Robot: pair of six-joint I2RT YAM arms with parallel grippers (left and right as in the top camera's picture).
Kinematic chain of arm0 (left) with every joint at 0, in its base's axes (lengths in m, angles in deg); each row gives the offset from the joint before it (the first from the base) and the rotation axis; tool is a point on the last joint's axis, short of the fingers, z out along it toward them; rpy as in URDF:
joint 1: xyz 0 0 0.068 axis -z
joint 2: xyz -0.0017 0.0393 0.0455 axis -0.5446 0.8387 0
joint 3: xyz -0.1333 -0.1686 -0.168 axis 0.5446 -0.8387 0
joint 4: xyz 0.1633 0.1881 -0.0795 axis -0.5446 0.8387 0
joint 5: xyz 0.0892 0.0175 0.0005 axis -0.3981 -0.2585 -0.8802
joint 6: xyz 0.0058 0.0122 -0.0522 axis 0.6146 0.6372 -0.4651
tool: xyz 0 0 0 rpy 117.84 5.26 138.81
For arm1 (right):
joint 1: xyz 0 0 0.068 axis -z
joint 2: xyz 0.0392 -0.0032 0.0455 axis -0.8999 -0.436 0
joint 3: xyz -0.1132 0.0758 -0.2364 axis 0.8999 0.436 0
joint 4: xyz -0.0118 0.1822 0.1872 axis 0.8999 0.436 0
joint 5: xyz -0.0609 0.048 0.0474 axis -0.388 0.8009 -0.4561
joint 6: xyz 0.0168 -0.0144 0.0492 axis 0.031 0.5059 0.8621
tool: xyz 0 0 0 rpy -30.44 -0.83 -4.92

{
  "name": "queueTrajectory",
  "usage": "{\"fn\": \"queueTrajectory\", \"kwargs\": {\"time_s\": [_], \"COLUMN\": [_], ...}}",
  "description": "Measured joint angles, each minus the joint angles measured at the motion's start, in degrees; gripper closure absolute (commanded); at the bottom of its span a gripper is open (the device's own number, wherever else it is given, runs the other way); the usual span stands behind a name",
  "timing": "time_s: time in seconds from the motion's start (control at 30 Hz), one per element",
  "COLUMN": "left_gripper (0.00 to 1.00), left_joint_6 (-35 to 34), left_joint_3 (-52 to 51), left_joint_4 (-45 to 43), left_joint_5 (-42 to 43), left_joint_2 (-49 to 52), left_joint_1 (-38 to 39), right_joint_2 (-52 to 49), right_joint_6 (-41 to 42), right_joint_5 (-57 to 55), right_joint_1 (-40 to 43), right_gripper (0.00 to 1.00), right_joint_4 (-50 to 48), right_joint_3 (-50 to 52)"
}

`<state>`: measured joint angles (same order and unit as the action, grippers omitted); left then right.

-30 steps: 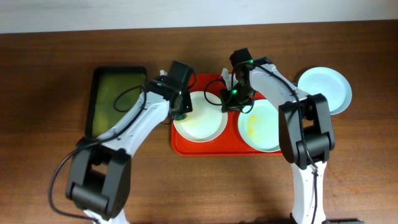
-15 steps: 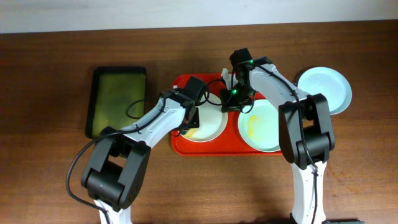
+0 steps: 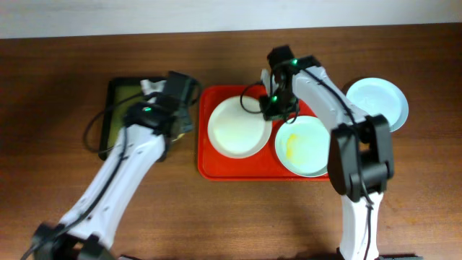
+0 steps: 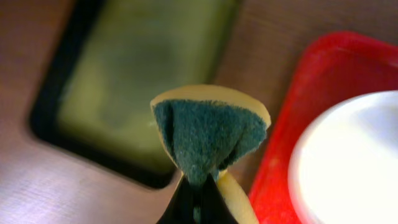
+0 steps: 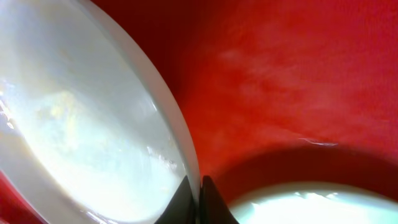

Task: Clean dirty plates on tray and stack at the side
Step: 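Scrub the cream plate with the sponge in the left gripper, then lift the cream plate with the right gripper and stack it on the blue plate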

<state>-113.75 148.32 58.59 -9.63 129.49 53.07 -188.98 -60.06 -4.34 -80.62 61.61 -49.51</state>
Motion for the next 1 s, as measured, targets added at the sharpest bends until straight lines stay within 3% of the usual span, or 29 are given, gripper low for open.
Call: {"fn": "queueTrajectory", "kwargs": {"time_s": [0.1,0.23,0.37,0.67,0.73,0.8,0.93,1.0], "left_gripper": [1.00,1.00,1.00,1.00,1.00,1.00,1.00,1.00], "left_joint_6": [0.2,1.2,2.6,3.3,3.3,3.3,3.5,3.5], "left_joint_3": [0.1,-0.3,-3.0,-4.2,-4.2,-4.2,-4.3,-4.3], "left_joint_4": [4.9,6.9,7.3,7.4,7.4,7.4,7.5,7.6], "left_joint_5": [-0.2,-0.3,-0.3,-0.1,-0.1,-0.1,-0.1,-0.1], "left_joint_2": [-2.3,-2.2,-2.2,-2.2,-2.2,-2.2,-2.2,-2.2], "left_joint_1": [-4.4,-9.8,-13.6,-17.4,-17.4,-17.4,-17.4,-17.4], "right_joint_2": [6.4,15.5,16.6,16.6,16.6,16.6,16.3,15.3], "right_joint_6": [-1.6,-4.5,-11.9,-32.2,-32.1,-26.4,-18.3,-13.0], "right_joint_5": [-13.7,-38.4,-61.0,-88.5,-89.8,-87.4,-62.4,-42.8], "right_joint_1": [-2.7,-12.5,-21.7,-31.9,-32.0,-31.6,-23.8,-12.8], "right_gripper": [0.96,0.96,0.96,0.96,0.96,0.96,0.96,0.96], "right_joint_4": [1.5,1.0,-0.4,-10.2,-10.2,-7.2,-2.5,-2.2], "right_joint_3": [-3.5,-5.9,-6.2,-6.2,-6.2,-6.2,-5.8,-5.4]}}
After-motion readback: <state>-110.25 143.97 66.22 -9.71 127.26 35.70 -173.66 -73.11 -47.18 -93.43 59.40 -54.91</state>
